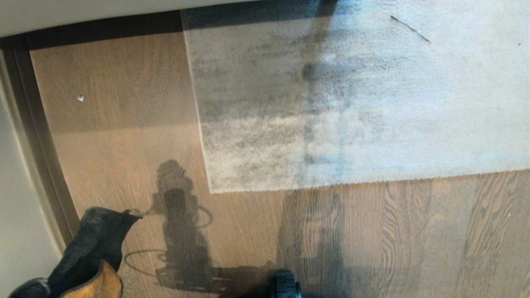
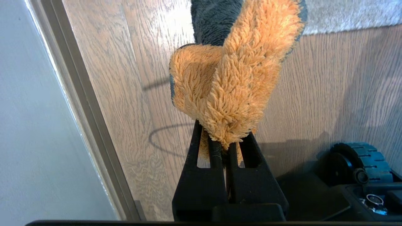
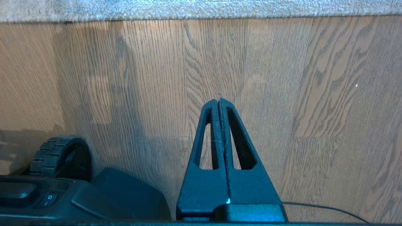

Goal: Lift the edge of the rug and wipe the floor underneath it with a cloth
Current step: Pick up the rag

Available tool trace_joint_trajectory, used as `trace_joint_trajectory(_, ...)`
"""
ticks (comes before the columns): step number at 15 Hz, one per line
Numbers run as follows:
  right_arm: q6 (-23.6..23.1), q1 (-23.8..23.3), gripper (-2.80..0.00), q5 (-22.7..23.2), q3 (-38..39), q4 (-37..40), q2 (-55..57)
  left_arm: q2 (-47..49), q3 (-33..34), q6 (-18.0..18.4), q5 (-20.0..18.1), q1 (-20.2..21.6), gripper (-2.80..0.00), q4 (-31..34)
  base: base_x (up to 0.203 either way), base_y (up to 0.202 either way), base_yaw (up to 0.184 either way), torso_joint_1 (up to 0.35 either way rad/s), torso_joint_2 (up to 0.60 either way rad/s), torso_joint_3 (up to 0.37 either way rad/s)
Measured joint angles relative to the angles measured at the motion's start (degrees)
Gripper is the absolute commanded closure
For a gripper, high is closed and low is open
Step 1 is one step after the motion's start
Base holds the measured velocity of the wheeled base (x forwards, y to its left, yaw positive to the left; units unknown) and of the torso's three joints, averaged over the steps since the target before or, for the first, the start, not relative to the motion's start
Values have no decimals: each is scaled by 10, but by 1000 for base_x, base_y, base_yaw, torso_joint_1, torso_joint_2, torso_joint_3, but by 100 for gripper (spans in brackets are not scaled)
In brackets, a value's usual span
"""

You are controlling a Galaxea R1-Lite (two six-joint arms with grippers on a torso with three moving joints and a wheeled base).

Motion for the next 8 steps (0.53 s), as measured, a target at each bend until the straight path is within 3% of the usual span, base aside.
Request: trace_joint_trajectory(8,0,0,0,0,0,0,0,-3,0,0,0,0,0,0,0,0,0,0,0,0)
